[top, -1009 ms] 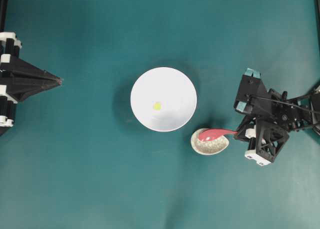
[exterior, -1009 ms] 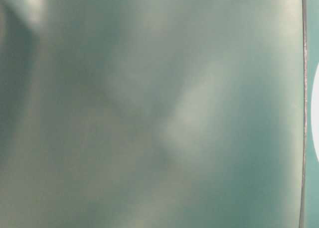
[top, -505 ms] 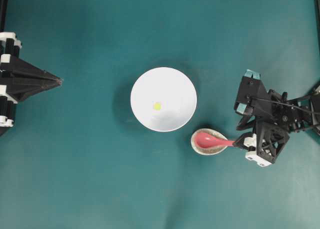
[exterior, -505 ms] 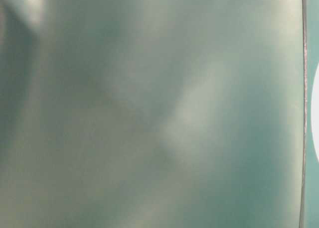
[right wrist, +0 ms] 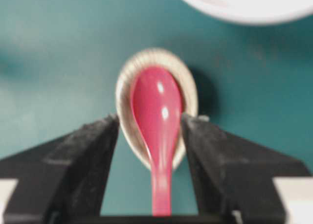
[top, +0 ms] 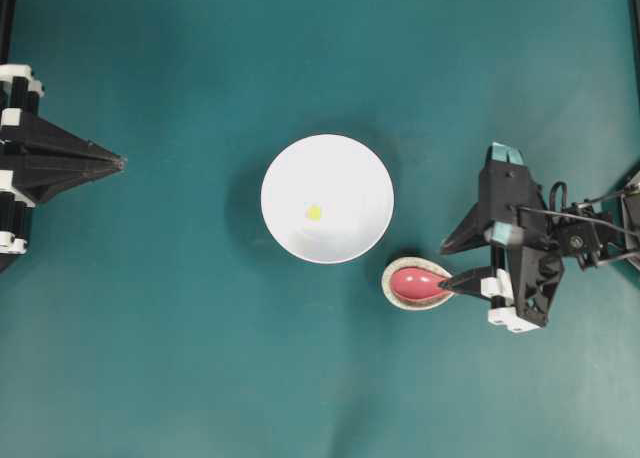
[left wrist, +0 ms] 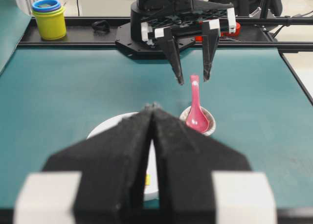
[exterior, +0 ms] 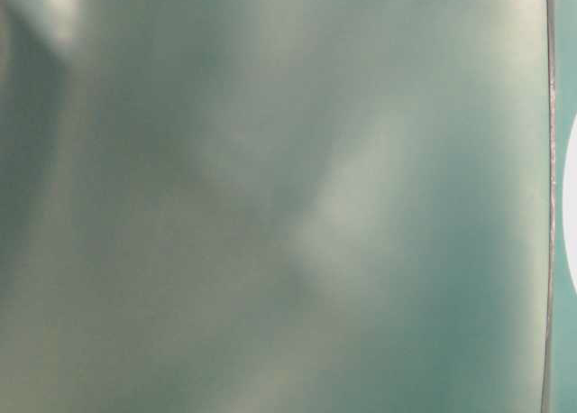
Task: Scoop the yellow hexagonal prism block from the bowl with a spoon using the right arm.
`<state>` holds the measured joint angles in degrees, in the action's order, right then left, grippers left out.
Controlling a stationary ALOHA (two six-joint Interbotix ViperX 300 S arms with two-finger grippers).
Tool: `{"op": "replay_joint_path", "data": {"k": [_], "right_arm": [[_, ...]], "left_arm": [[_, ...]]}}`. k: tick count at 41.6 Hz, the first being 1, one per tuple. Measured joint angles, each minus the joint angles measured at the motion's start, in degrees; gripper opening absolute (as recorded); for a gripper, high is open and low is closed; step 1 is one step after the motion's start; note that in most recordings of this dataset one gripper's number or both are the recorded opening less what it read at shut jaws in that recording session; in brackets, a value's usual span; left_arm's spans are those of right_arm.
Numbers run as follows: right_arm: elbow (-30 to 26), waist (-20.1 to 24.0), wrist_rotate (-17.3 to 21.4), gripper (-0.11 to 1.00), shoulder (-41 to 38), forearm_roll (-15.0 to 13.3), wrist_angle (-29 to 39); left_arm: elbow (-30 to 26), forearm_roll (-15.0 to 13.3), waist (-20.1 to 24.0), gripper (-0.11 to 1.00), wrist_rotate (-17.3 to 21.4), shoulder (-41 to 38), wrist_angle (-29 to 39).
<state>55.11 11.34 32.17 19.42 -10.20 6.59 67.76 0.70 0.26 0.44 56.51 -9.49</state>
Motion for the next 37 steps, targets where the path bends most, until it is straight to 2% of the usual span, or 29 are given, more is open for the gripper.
{"op": "replay_joint_path", "data": {"k": [4, 9, 15, 19, 24, 29, 37], "right_arm": [[1.76, 0.00, 0.00, 0.54, -0.09, -1.85, -5.19], [4.57, -0.09, 0.00, 0.52, -0.35, -2.29, -12.22], [10.02, -1.05, -0.09, 0.52, -2.11, -2.11, -26.81], [13.80, -2.20, -1.41, 0.52, -3.69, -0.62, -36.65], [18.11, -2.64, -5.98, 0.52, -6.33, 3.96, -47.55], [21.01, -2.20, -11.16, 0.52, -9.58, 10.55, -56.43], [22.41, 1.85, -15.82, 0.52, -15.29, 19.16, -67.06]], "left_arm": [[0.00, 0.00, 0.00, 0.00, -0.09, -0.09, 0.00], [0.00, 0.00, 0.00, 0.00, -0.09, -0.09, 0.00], [0.00, 0.00, 0.00, 0.00, 0.00, -0.09, 0.00], [0.00, 0.00, 0.00, 0.00, 0.00, -0.09, 0.00], [0.00, 0.00, 0.00, 0.00, 0.00, -0.09, 0.00], [0.00, 0.00, 0.00, 0.00, -0.09, -0.18, 0.00], [0.00, 0.00, 0.00, 0.00, -0.09, -0.09, 0.09]]}}
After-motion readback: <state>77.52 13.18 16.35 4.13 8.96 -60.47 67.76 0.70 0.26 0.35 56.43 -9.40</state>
